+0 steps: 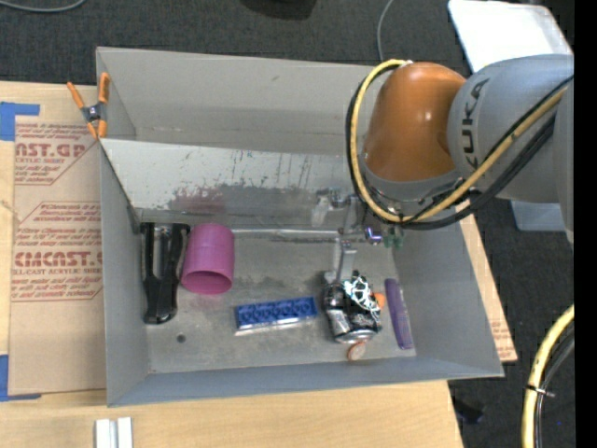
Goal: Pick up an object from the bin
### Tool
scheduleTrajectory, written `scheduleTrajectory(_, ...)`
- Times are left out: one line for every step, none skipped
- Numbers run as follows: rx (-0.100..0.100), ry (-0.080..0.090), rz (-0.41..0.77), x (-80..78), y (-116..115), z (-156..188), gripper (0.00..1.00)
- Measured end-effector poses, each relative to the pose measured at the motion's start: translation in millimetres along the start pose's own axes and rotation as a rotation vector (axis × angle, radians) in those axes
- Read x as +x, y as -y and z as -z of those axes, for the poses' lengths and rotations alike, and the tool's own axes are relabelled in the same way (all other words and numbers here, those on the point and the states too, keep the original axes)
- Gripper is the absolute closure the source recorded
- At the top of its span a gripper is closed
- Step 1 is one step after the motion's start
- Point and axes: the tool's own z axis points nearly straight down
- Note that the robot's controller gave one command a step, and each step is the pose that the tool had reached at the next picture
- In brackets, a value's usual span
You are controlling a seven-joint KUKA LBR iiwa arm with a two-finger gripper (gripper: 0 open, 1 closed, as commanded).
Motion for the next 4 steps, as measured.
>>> scheduleTrajectory(0.0,0.008,0.0,-1.8,0.0,4.4,0.0)
scheduleTrajectory(0.001,0.01,0.099,1.0,-11.3,-21.2,0.0)
scheduleTrajectory(-0.001,0.007,0.057,2.8,-19.0,-34.8,0.0)
scheduleTrajectory(-0.002,0.011,0.017,25.5,-19.1,-79.8,0.0)
